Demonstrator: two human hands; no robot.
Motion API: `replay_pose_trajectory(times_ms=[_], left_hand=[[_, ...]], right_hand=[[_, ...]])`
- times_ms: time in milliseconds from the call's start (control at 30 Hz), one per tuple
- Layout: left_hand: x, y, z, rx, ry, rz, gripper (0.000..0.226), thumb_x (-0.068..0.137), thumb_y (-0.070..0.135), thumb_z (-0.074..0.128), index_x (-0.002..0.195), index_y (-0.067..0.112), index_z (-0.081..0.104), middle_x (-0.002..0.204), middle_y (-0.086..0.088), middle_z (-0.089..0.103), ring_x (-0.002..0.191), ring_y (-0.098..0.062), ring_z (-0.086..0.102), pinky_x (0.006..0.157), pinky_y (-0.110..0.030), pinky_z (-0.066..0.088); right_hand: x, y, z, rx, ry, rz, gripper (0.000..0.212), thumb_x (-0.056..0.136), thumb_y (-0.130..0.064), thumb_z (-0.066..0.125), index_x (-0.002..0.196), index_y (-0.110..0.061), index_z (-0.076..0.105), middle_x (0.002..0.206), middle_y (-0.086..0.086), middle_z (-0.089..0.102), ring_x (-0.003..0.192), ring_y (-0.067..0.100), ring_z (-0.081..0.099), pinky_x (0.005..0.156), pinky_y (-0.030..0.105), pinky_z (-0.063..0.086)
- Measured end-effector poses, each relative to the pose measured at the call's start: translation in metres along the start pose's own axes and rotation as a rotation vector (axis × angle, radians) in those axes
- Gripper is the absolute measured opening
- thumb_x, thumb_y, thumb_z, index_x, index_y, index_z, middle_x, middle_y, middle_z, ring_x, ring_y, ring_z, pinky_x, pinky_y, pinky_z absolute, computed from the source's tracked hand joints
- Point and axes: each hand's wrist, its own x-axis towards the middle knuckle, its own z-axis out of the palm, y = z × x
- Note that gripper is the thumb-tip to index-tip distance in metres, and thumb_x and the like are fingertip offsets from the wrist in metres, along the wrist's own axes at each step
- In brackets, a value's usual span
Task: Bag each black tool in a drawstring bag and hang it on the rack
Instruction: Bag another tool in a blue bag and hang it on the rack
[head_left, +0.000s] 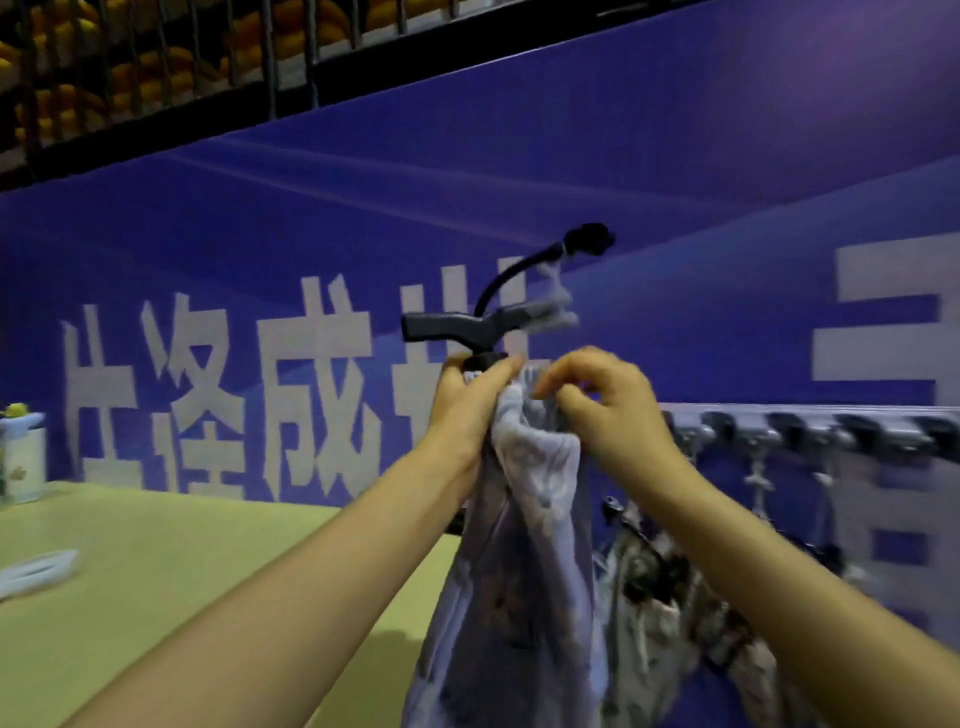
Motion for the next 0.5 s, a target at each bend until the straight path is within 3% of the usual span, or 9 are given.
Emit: replay_pose_trajectory(times_ms=[133,233,367,500], left_hand=[[-0.007,-0.036,0.057,-0.101,-0.143,-0.131,0.026,0.086,0.017,0.065,0.104,0.008,0.048,0.078,-0.009,0.062,0.072,-0.023,0.062,0.078,-0.042,0.055],[-0.014,-0.062,0.097,-0.11,-0.227,-0.216,0.02,0.086,0.019,0.066,0.092,0.012,0.049,0.079,-0.011,0.061,0.072,-0.024,0.062,0.073,-0.04,0.054],[-0.022,-0.095,0.142,-0.238,-0.348,-0.375,0.017,0.086,0.016,0.062,0.093,0.006,0.05,0.048,-0.007,0.057,0.042,-0.019,0.058,0.046,-0.027,0.048],[-0.023,-0.123,0.171,-0.21,-0.384,-0.441,0.046,0.084,0.02,0.066,0.122,-0.002,0.055,0.079,-0.017,0.065,0.064,-0.027,0.064,0.057,-0.03,0.053]], right_hand=[[-0.021,0.037,-0.041,-0.015,-0.125,0.264,0.015,0.09,-0.021,0.056,0.076,-0.019,0.062,0.069,-0.002,0.064,0.066,0.013,0.06,0.068,0.033,0.05],[-0.039,0.059,-0.071,-0.068,-0.133,0.387,0.036,0.088,-0.041,0.059,0.066,-0.013,0.054,0.053,-0.006,0.056,0.057,0.012,0.055,0.06,0.03,0.045],[-0.054,0.072,-0.108,0.108,-0.08,0.612,0.042,0.091,-0.043,0.054,0.067,-0.008,0.059,0.058,0.006,0.057,0.056,0.016,0.055,0.059,0.026,0.045],[-0.068,0.089,-0.137,-0.066,-0.232,0.664,0.031,0.092,-0.025,0.054,0.063,-0.014,0.055,0.059,-0.001,0.052,0.057,0.011,0.048,0.06,0.025,0.04]])
